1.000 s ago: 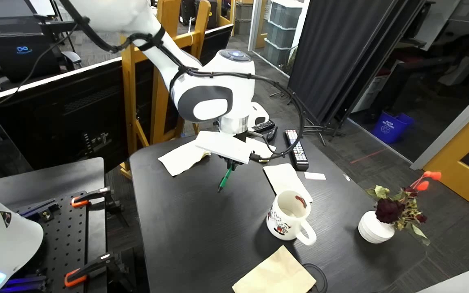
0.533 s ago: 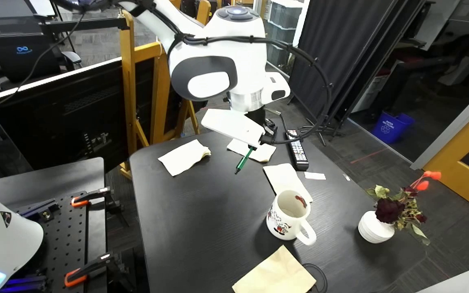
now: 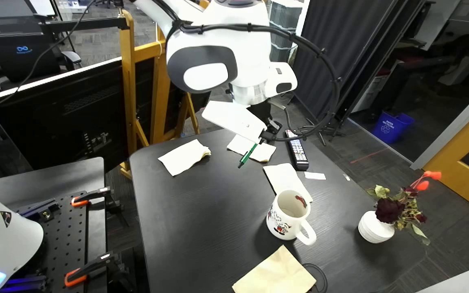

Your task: Put the pen inside the mug cup

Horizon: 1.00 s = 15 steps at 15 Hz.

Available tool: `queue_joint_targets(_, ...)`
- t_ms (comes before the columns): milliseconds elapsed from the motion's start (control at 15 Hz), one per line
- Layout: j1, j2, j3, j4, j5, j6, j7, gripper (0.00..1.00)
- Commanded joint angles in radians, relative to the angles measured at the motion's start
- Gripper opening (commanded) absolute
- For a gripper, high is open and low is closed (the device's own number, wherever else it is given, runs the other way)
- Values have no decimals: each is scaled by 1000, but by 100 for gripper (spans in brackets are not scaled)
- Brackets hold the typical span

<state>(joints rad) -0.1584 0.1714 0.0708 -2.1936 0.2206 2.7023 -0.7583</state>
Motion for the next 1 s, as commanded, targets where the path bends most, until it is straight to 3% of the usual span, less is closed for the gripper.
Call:
queue_joint_targets(0, 10, -1, -9, 1, -1, -2, 3, 12)
queue_joint_targets(200, 10, -1, -9, 1, -1, -2, 3, 12)
queue_joint_targets(267, 10, -1, -14, 5, -14, 0, 10, 3)
queue_joint_targets(533, 16, -10, -27, 8, -52, 35, 21, 3)
queue_joint_targets(933, 26, -2, -60, -7, -125, 227, 132, 3)
